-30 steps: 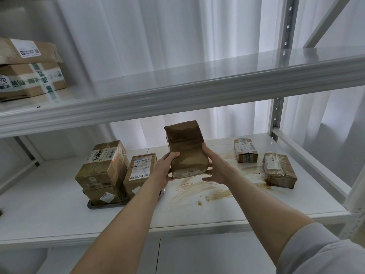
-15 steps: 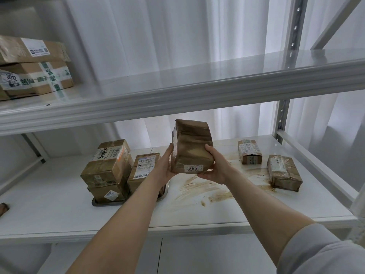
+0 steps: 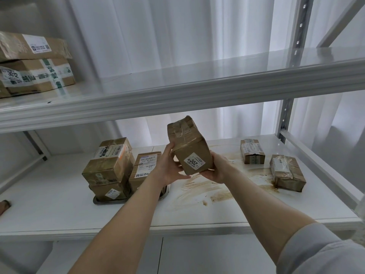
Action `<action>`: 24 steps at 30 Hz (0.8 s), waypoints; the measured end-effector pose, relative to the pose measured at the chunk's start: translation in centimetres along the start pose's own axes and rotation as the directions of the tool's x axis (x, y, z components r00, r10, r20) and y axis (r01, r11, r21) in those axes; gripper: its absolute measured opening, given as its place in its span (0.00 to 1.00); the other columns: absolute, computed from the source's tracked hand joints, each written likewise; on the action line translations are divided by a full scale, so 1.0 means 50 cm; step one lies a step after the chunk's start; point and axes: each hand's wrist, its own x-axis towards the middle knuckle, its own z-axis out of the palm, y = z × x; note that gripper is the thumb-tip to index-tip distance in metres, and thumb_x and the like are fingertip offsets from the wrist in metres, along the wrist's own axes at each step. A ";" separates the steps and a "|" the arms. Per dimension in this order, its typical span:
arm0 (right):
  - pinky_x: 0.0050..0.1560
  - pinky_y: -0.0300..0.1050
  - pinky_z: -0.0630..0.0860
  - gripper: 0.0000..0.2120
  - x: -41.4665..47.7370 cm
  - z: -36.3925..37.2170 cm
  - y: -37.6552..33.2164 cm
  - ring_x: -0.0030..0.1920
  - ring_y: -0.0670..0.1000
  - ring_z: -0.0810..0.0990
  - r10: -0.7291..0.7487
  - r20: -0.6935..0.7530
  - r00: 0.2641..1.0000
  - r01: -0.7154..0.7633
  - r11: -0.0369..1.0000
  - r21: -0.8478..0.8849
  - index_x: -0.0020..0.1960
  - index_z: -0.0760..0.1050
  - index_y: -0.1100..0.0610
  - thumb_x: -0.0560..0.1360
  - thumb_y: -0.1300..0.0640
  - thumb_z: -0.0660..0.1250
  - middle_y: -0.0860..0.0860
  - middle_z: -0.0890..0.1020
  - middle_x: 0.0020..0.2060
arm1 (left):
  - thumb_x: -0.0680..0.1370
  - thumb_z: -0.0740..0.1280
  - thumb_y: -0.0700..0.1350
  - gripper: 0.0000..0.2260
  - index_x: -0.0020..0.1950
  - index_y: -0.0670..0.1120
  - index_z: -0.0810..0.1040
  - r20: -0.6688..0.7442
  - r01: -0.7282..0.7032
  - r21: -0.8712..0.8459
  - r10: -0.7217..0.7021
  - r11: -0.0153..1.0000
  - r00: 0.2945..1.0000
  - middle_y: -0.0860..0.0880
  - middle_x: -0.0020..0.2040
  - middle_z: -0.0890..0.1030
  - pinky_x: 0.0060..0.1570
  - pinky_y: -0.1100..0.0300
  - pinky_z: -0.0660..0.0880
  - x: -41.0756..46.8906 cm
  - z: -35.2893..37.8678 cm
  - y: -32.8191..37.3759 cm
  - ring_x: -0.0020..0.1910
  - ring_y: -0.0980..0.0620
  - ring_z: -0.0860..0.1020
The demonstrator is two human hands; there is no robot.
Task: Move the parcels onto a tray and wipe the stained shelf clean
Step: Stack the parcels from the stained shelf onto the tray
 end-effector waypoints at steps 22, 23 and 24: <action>0.62 0.64 0.71 0.36 0.015 0.084 -0.018 0.55 0.58 0.78 -0.133 0.028 0.991 0.136 0.945 -0.297 0.67 0.65 0.51 0.67 0.35 0.72 0.53 0.79 0.56 | 0.68 0.67 0.63 0.44 0.76 0.55 0.48 -0.139 0.103 0.990 0.572 0.095 0.808 0.41 0.69 0.62 0.65 0.43 0.68 0.018 0.048 0.040 0.68 0.39 0.66; 0.59 0.62 0.73 0.31 0.018 0.086 -0.015 0.52 0.57 0.79 -0.134 0.016 0.991 0.133 0.952 -0.277 0.64 0.68 0.52 0.68 0.38 0.71 0.52 0.80 0.52 | 0.67 0.68 0.64 0.45 0.77 0.54 0.47 -0.107 0.095 0.994 0.563 0.050 0.820 0.41 0.69 0.61 0.65 0.43 0.67 0.015 0.048 0.044 0.68 0.40 0.65; 0.54 0.58 0.75 0.27 0.019 0.087 -0.013 0.49 0.56 0.80 -0.136 -0.004 0.991 0.131 0.959 -0.250 0.63 0.71 0.53 0.70 0.40 0.71 0.52 0.81 0.50 | 0.66 0.69 0.64 0.47 0.77 0.54 0.47 -0.075 0.070 0.997 0.547 0.031 0.834 0.42 0.69 0.61 0.66 0.44 0.67 0.011 0.046 0.050 0.68 0.40 0.64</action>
